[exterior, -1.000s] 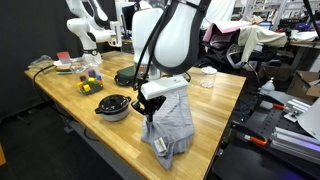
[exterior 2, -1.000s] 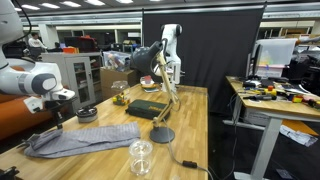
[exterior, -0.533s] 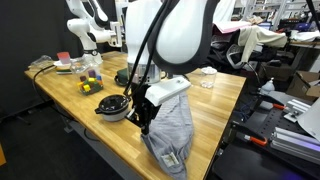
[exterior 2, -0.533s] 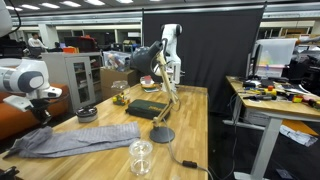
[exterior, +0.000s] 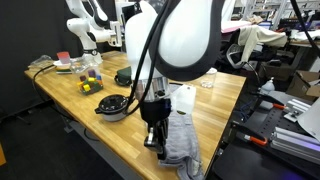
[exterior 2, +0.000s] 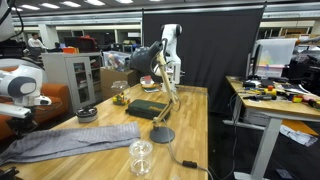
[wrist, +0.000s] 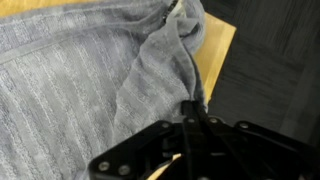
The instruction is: Unfold the towel on the table
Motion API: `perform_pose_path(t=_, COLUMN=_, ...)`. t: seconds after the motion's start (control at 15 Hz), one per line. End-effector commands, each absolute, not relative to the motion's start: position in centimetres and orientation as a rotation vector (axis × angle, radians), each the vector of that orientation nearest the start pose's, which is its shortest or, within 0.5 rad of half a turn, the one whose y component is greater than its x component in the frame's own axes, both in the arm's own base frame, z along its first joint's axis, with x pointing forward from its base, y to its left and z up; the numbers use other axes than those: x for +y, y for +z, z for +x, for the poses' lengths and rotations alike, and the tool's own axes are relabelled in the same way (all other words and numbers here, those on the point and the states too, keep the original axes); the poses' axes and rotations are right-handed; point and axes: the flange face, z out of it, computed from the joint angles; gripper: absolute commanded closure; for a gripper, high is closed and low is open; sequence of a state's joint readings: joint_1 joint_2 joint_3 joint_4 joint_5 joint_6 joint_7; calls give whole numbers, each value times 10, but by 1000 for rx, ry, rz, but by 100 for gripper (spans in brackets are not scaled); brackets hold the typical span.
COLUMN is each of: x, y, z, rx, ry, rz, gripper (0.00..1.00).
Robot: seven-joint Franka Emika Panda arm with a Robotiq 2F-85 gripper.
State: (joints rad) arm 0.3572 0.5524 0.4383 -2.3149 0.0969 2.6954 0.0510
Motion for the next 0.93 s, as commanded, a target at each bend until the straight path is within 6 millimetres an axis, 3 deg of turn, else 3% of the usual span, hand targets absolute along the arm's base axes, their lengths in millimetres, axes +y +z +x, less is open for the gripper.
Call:
perform_pose_path(t=0.0, x=361, y=113, z=333, rx=-1094, ry=495, rz=-2662, gripper=67)
perform_pose_path(t=0.33, x=357, y=111, z=330, rx=-1361, ry=697, rz=-2481, gripper=31)
perform_pose_path(t=0.6, x=374, y=114, z=332, rx=-1496, ry=732, rz=-2476, gripper=2)
perform_pose_path(t=0.87, x=399, y=113, z=333, rx=-1594, ry=717, rz=-2439, gripper=0)
